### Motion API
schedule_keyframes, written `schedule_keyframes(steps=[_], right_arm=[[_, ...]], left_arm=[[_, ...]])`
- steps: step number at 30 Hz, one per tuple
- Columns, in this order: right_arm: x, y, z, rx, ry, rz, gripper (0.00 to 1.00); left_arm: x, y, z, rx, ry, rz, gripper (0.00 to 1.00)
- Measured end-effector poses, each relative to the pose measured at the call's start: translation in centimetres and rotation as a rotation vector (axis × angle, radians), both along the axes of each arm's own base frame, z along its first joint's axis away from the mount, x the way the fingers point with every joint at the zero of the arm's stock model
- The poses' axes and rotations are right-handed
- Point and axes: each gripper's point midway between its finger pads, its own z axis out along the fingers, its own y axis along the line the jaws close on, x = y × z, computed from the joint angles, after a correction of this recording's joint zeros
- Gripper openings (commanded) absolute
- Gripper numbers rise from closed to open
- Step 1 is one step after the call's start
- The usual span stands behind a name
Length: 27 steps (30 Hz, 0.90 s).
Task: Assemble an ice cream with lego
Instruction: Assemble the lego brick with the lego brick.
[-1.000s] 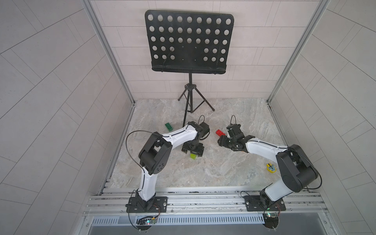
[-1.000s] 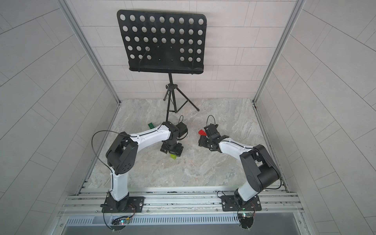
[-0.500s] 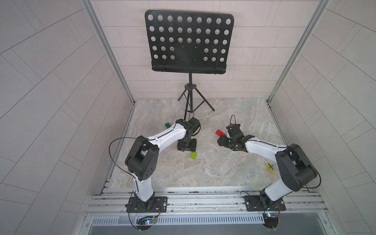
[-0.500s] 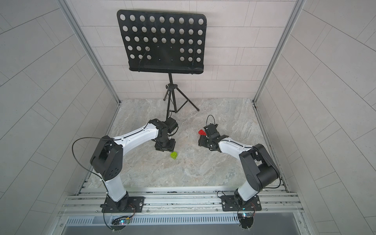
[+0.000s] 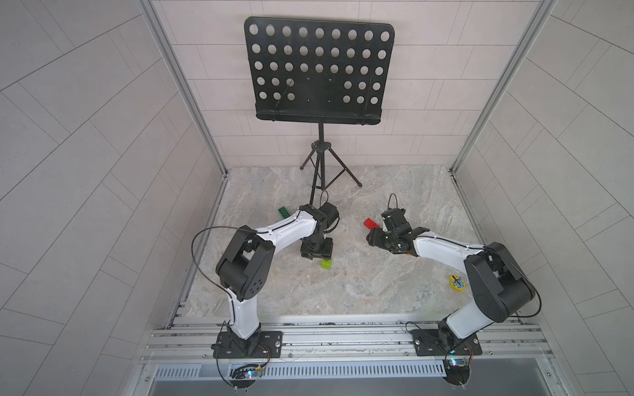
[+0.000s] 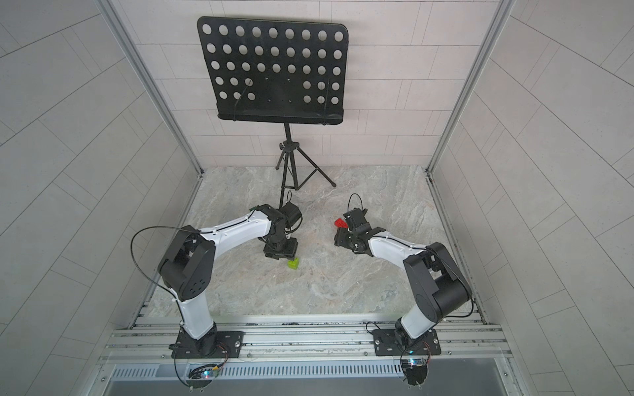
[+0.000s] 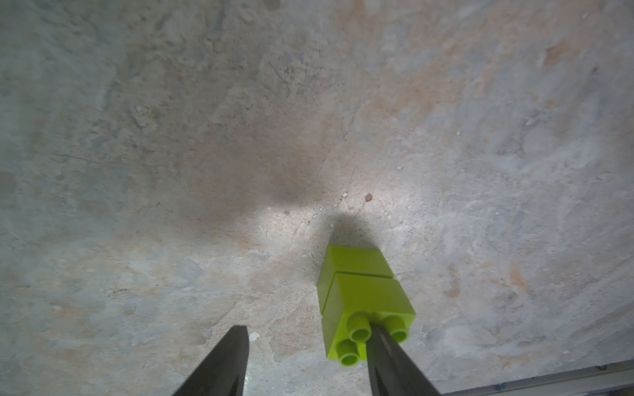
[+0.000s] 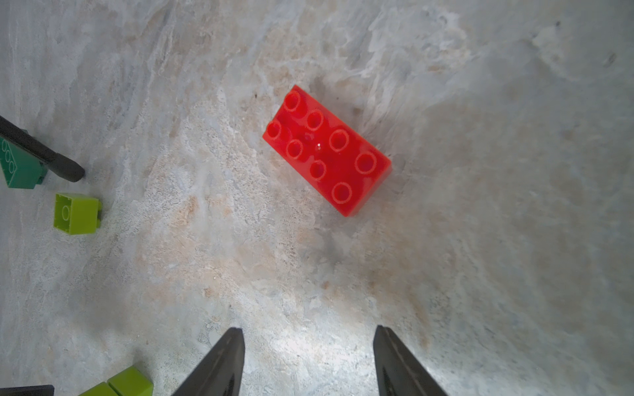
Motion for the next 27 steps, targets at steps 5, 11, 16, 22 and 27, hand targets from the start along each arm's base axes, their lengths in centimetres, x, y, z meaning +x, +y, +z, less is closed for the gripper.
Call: schedule_keyframes(steps=[5, 11, 16, 22, 27], right_arm=[[0.01, 0.0, 0.01, 0.0, 0.0, 0.0, 0.65], [0.0, -0.01, 0.0, 0.0, 0.0, 0.0, 0.65], [0.01, 0.0, 0.01, 0.0, 0.0, 0.0, 0.65], [0.01, -0.01, 0.0, 0.0, -0.001, 0.0, 0.66], [0.01, -0.01, 0.0, -0.001, -0.001, 0.0, 0.67]], left_arm=[[-0.04, -0.04, -0.09, -0.003, 0.002, 0.008, 0.62], [-0.23, -0.11, -0.33, -0.031, -0.016, 0.036, 0.62], [-0.25, -0.11, -0.37, -0.05, -0.038, 0.06, 0.62], [-0.18, 0.04, -0.35, -0.047, -0.049, 0.077, 0.72], [0.35, 0.5, 0.15, -0.016, -0.073, 0.086, 0.9]])
